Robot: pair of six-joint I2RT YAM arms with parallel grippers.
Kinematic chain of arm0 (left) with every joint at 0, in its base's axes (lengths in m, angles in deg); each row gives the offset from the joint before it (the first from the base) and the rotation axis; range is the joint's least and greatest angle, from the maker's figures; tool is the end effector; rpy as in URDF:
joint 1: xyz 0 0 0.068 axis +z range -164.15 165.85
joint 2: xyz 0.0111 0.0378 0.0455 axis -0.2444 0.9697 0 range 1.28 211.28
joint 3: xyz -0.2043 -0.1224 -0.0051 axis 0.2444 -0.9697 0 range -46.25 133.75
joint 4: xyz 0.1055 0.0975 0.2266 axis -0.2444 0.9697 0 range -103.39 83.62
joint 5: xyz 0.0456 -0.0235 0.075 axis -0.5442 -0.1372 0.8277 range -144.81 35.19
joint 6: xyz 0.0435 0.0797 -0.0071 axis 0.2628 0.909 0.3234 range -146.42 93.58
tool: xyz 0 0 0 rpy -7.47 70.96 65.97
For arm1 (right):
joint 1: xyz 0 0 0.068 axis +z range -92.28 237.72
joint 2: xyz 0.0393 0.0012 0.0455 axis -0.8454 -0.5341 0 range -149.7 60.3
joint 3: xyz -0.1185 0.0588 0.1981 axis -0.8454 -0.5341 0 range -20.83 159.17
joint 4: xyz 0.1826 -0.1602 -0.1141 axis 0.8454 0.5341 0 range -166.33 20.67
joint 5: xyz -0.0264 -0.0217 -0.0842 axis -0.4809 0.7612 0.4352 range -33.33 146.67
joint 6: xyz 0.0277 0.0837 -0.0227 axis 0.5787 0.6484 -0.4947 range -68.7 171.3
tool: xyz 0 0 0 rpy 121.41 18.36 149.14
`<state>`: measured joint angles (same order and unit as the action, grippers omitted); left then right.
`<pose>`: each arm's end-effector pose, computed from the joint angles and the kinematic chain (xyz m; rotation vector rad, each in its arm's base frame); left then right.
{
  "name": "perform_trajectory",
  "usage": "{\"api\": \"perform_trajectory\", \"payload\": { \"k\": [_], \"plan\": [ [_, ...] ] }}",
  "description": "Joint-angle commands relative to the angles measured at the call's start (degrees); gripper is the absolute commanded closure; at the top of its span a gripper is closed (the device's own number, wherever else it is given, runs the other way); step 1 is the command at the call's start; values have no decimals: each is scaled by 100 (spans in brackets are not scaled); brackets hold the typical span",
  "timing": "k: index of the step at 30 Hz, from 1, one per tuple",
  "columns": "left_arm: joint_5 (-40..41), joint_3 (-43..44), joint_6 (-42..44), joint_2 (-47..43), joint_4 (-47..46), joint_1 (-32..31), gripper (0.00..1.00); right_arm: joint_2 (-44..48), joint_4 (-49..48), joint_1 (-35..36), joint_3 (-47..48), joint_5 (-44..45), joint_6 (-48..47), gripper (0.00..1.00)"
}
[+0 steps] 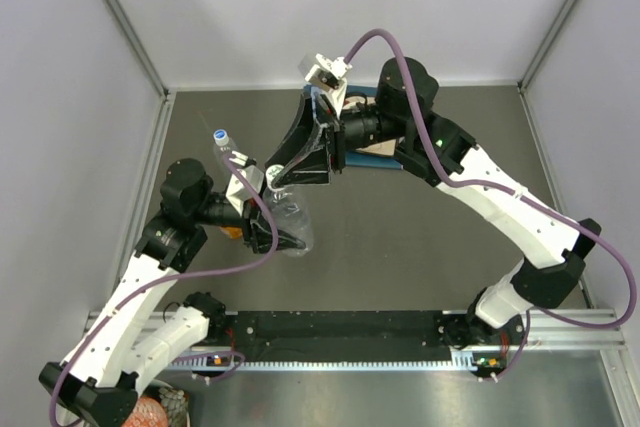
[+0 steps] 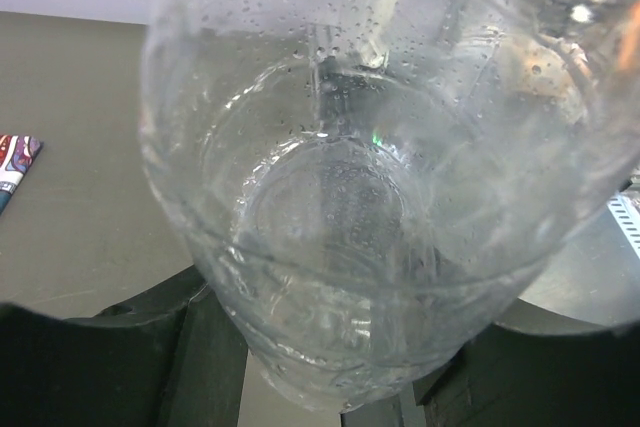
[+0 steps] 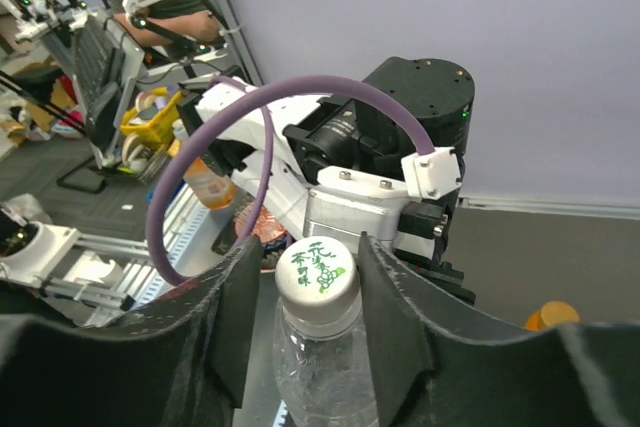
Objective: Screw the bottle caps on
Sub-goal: Screw the bottle cap onto the plastic bottle.
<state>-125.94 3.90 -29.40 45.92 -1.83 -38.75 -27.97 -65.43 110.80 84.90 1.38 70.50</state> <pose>0.1523 -0.1546 0.3471 1.2392 1.3028 -1.3744 0.1599 0.3244 0.4881 -1.3020 1.1982 1.6547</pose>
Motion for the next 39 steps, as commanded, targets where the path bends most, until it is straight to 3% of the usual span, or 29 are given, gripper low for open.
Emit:
{"api": "perform_trajectory", "payload": {
  "k": [1, 10, 14, 25, 28, 29, 34, 35, 39],
  "plan": [
    [3, 162, 17, -78, -233, 25, 100, 56, -571, -43, -87, -290, 259, 60],
    [214, 241, 61, -79, -144, 34, 100, 11, -580, -52, -255, -369, 321, 70],
    [293, 293, 140, -70, -22, 34, 100, 82, -588, -52, -360, -448, 304, 64],
    [591, 311, 193, -87, -21, 43, 100, 240, -791, -52, -527, -457, 435, 61],
    [951, 337, 254, -87, 66, 43, 100, 258, -773, -52, -571, -422, 453, 67],
    [1004, 337, 254, -96, 93, 43, 100, 284, -773, -52, -580, -343, 436, 74],
    [1171, 329, 439, -140, 154, 43, 100, 302, -782, -43, -650, -193, 426, 92],
    [1233, 320, 448, -157, 181, 43, 100, 310, -773, -52, -659, -106, 427, 100],
    [1768, 320, 561, -193, 260, 43, 100, 345, -344, -52, -756, 333, 261, 100]
  ]
}}
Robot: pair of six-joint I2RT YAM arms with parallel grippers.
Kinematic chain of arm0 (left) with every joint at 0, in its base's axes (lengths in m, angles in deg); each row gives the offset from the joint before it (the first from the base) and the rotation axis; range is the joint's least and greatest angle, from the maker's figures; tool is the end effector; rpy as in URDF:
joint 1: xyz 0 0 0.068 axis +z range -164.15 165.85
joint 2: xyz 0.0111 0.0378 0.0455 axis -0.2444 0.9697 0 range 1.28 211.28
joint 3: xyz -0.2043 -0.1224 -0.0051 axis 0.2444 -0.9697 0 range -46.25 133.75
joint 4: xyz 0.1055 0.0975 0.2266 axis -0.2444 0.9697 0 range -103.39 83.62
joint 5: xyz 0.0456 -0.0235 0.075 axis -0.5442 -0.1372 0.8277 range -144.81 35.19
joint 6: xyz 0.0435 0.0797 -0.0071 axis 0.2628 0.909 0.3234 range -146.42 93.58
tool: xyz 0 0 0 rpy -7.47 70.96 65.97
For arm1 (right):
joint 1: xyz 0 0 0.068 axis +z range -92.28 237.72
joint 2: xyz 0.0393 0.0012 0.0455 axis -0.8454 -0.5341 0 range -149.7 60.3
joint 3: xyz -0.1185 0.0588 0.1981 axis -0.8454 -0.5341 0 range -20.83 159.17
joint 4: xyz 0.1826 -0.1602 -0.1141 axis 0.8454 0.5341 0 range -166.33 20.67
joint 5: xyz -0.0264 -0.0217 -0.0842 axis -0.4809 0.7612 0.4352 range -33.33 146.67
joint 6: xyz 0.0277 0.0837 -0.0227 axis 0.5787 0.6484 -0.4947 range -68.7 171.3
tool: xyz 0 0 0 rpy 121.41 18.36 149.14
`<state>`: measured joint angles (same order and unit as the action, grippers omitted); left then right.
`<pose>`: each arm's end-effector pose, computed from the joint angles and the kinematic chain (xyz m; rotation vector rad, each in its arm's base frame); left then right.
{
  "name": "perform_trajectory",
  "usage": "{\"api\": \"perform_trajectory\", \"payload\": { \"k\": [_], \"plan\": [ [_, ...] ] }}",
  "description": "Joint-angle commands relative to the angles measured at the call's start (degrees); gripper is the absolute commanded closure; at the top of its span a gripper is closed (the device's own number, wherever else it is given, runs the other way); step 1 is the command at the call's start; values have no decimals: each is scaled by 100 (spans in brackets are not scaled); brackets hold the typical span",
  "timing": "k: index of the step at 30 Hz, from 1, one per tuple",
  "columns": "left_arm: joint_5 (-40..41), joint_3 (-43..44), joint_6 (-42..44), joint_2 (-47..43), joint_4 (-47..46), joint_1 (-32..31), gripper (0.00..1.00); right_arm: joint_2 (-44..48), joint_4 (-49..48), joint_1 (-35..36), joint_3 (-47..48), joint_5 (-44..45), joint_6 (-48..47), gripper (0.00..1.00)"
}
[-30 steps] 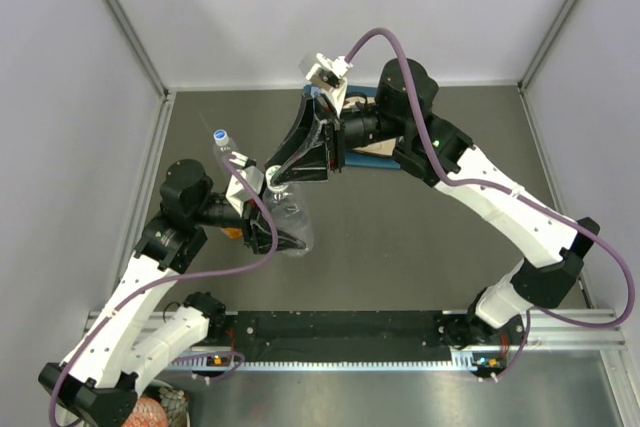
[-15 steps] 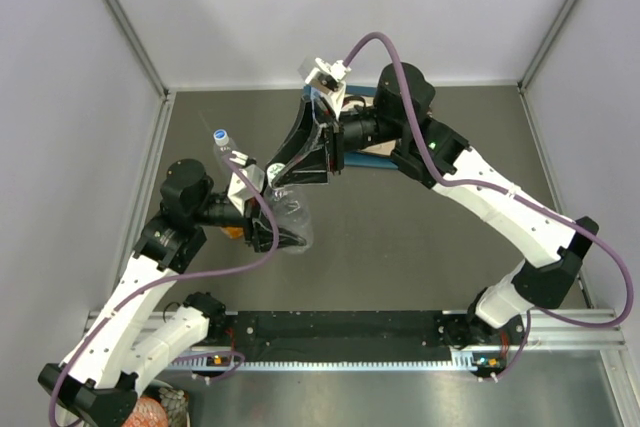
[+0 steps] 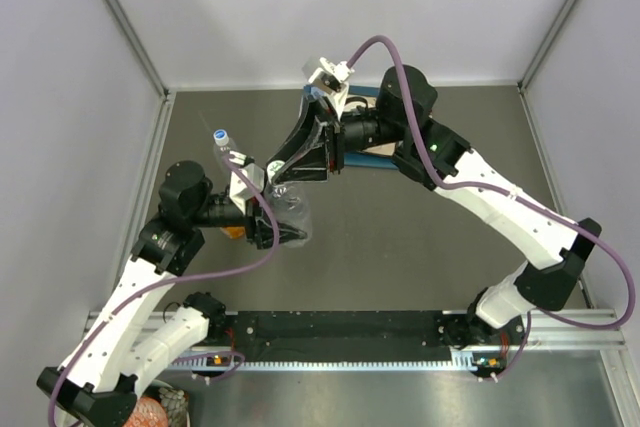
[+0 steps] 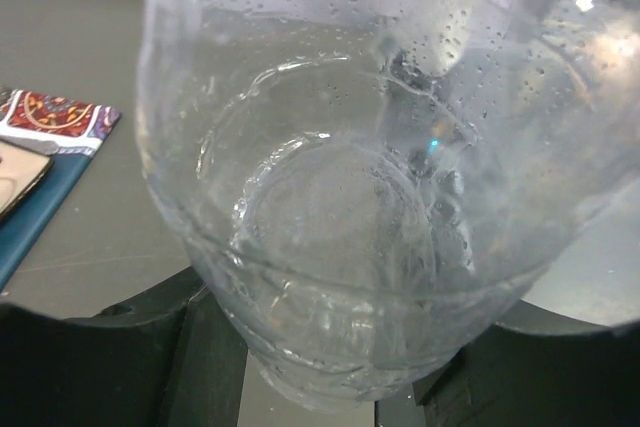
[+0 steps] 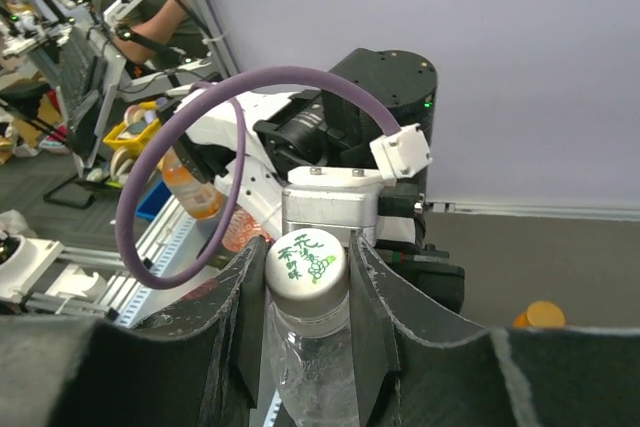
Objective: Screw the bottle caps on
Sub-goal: Screw the bottle cap onto the plastic bottle.
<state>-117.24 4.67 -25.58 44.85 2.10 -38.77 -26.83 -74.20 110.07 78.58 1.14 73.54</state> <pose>0.1588 -0.1524 0.3466 1.1619 1.3625 -1.2233 0.1670 0.3266 0.4747 -1.2705 1.1751 1.6743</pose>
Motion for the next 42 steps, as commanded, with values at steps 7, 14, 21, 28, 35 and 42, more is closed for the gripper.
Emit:
{"api": "perform_trajectory", "payload": {
  "k": [7, 14, 21, 28, 35, 42],
  "plan": [
    [2629, 200, 478, -156, -54, 45, 100, 267, 1544, 195, -387, 3217, -343, 100],
    [3738, 138, 426, -165, -151, 45, 100, -303, 1738, 1232, -161, 6025, -686, 100],
    [4388, 155, 285, -200, -248, 45, 100, -1076, 2344, 1786, 727, 8152, -712, 100],
    [4723, 138, 74, -200, -388, 54, 100, -1403, 2714, 1980, 1282, 8867, -607, 84],
    [4249, 33, -31, -226, -520, 98, 100, -589, 2609, 1980, 1283, 7410, -492, 35],
    [1761, -3, -260, -209, -740, 203, 100, 820, 1704, 1006, 237, 2797, -448, 25]
  ]
}}
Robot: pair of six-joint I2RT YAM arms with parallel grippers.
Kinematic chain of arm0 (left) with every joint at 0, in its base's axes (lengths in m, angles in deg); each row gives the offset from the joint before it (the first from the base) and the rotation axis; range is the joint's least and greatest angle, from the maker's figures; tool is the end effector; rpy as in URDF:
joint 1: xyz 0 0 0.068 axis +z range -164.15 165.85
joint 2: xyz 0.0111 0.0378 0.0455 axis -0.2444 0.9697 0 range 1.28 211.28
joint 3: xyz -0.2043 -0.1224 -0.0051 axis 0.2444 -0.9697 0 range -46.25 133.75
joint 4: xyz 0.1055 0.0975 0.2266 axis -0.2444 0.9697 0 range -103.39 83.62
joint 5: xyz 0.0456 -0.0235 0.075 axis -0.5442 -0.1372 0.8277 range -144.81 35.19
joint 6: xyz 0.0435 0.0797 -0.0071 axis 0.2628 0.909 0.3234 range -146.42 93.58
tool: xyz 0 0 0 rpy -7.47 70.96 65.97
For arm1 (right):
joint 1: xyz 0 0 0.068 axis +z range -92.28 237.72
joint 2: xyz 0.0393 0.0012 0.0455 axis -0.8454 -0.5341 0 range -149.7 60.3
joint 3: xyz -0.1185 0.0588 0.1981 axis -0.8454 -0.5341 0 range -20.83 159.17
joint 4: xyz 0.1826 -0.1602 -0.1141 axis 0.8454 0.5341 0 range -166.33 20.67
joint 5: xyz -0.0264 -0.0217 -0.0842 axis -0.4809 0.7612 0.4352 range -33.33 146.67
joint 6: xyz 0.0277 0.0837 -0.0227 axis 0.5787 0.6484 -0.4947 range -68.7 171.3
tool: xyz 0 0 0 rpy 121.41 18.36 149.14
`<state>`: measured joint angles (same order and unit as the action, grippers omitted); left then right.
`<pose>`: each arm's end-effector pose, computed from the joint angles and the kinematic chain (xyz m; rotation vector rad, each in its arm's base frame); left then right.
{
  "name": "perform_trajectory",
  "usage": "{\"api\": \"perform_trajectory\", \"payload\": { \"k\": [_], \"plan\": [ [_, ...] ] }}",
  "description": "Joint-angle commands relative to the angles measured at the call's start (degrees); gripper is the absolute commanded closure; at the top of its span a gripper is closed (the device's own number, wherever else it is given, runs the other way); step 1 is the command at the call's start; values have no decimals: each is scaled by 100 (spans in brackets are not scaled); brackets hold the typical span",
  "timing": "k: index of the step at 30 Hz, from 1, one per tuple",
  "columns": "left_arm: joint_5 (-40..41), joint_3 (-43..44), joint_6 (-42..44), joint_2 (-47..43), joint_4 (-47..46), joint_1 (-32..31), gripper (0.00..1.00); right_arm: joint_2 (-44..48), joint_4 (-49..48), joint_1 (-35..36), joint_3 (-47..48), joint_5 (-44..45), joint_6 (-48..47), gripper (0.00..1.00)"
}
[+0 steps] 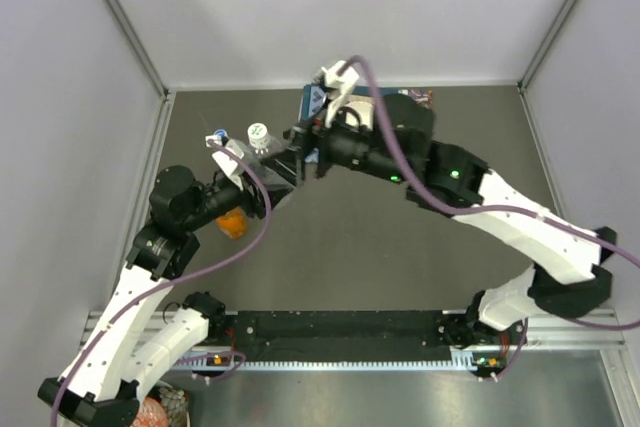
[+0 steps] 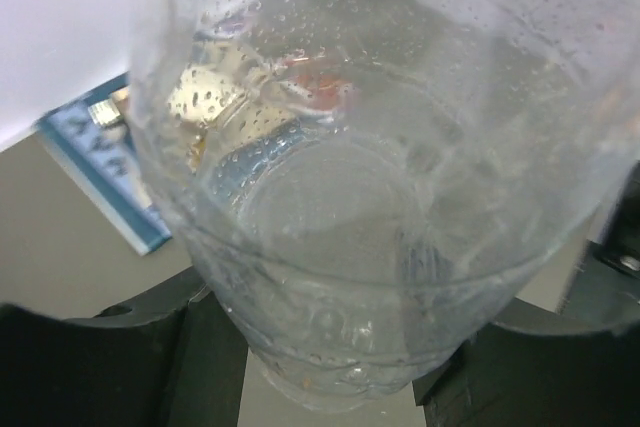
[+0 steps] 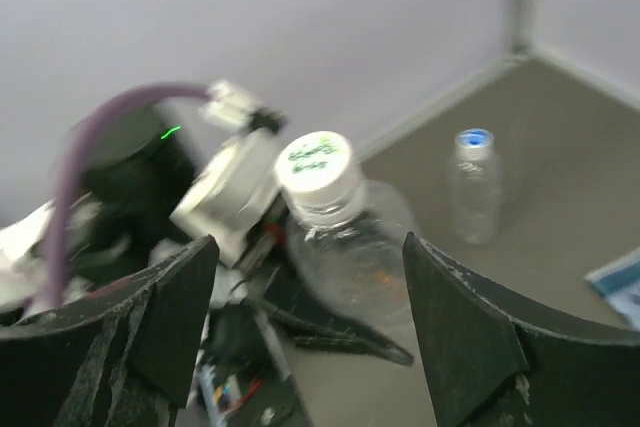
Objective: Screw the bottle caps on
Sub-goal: Screw the bottle cap onto the plastic bottle.
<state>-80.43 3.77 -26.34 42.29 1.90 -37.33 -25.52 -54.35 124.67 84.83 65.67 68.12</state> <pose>0.2015 -0.1247 0.3458 0.6743 1.5770 -0.6760 0.1584 0.3398 0.4772 -0.6027 1.5921 0.9925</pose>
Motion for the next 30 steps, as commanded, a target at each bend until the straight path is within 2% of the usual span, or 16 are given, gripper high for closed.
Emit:
{"api": "perform_trajectory", "payload": {
  "k": [1, 2, 3, 4, 5, 10, 16, 30],
  "plan": [
    [-2363, 96, -183, 64, -738, 59, 100, 777, -421, -786, -537, -4155, 41, 25],
    [-2803, 104, -201, 99, -755, 59, 100, 917, -431, -894, -573, -4569, -185, 25],
    [-3338, 104, -227, 108, -773, 68, 100, 970, -422, -973, -600, -5339, -353, 25],
    [-4153, 96, -340, 161, -799, 59, 100, 1023, -422, -1079, -626, -5521, -503, 25],
    [-4500, 61, -437, 179, -878, 59, 100, 1058, -431, -1114, -600, -5662, -739, 25],
    [-5311, 17, -614, 214, -922, 59, 100, 638, -528, -1334, -110, -6041, -795, 26],
    [-5374, 60, -597, 258, -949, 59, 100, 49, -905, -1378, 253, -6462, -452, 34],
    [-5013, 140, -281, 293, -685, 59, 100, -347, -1626, -1379, 358, -6893, 295, 46]
  ]
}}
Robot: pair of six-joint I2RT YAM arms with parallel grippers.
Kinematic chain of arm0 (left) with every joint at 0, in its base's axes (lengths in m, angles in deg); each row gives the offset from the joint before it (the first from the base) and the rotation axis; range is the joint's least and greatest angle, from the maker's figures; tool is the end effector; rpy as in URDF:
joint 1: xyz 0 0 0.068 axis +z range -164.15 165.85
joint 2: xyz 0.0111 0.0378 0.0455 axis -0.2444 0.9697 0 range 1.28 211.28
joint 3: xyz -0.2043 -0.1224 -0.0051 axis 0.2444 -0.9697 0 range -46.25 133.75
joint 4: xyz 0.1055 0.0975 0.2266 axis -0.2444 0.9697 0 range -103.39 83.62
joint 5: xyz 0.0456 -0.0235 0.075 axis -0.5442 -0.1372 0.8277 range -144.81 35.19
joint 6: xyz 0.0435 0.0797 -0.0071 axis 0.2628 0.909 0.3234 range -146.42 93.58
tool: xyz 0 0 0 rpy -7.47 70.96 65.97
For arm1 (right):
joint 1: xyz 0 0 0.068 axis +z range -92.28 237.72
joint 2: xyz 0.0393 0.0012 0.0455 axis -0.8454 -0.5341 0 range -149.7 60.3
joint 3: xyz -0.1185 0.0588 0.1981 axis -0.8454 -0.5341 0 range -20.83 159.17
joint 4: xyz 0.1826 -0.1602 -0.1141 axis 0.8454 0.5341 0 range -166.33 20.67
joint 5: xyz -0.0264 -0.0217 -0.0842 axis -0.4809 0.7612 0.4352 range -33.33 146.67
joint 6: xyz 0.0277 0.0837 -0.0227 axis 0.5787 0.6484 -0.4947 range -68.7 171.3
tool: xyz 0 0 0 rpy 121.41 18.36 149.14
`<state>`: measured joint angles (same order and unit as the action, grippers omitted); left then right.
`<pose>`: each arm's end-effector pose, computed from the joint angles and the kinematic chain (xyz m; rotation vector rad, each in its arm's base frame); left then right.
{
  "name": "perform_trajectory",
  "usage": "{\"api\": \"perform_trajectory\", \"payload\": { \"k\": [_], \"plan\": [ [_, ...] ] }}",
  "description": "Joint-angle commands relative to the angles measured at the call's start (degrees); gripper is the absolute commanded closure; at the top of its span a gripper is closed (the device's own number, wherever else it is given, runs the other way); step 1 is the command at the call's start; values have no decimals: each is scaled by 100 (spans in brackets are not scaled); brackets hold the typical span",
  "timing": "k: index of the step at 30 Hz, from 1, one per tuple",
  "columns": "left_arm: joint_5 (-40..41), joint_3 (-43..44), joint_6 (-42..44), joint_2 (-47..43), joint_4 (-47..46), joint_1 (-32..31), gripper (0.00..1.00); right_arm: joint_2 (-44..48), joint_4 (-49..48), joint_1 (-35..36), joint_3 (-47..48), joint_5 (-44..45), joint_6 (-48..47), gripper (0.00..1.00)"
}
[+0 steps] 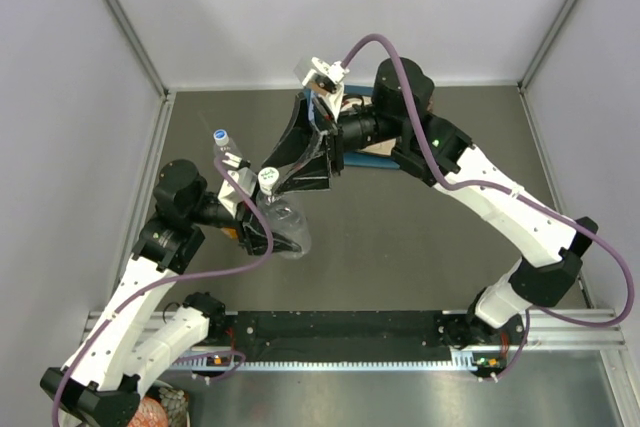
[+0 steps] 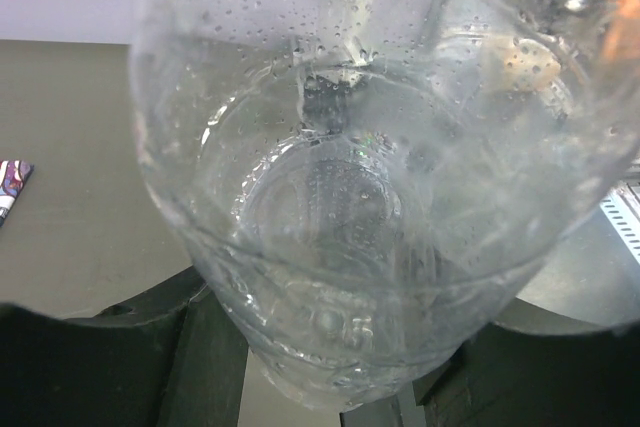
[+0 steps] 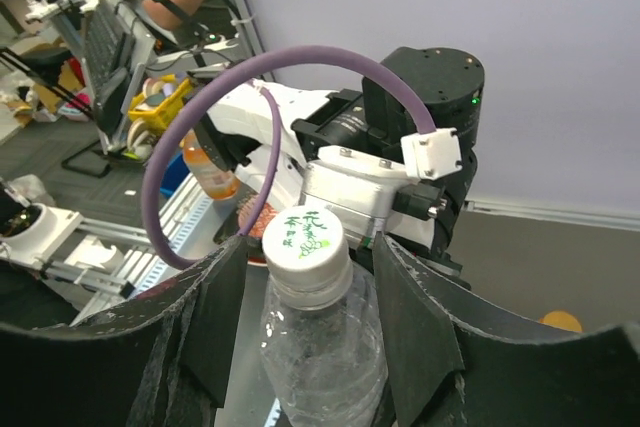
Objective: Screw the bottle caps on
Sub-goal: Screw the bottle cap onto the plastic bottle.
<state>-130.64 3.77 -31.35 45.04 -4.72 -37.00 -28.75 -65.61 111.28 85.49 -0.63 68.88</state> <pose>0.1474 -0.1480 0.3544 1.2734 1.2418 -1.4056 0.1566 0.3276 0.4872 -1.3508 1.1541 1.6617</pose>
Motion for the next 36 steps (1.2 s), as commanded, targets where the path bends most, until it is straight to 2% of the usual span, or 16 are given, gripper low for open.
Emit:
{"api": "perform_trajectory", "payload": {
  "k": [1, 4, 10, 18, 23, 32, 33, 36],
  "plan": [
    [16, 140, 229, 18, -5, 26, 100, -24, -614, -30, 292, -290, 306, 46],
    [42, 140, 229, 9, 30, 26, 100, -94, -685, -39, 336, -308, 394, 47],
    [218, 183, 264, 9, 56, 26, 100, -287, -729, -39, 495, -466, 614, 57],
    [376, 245, 299, 9, 91, 35, 100, -297, -650, -39, 424, -502, 624, 55],
    [420, 263, 308, 9, 109, 35, 100, -288, -598, -39, 424, -519, 615, 59],
    [719, 307, 396, -9, 249, 35, 100, -209, -335, -39, 301, -502, 413, 60],
    [754, 324, 431, 0, 284, 44, 100, -191, -299, -39, 293, -484, 352, 62],
    [886, 350, 449, -17, 346, 44, 100, -156, -263, -39, 231, -388, 325, 78]
  ]
}}
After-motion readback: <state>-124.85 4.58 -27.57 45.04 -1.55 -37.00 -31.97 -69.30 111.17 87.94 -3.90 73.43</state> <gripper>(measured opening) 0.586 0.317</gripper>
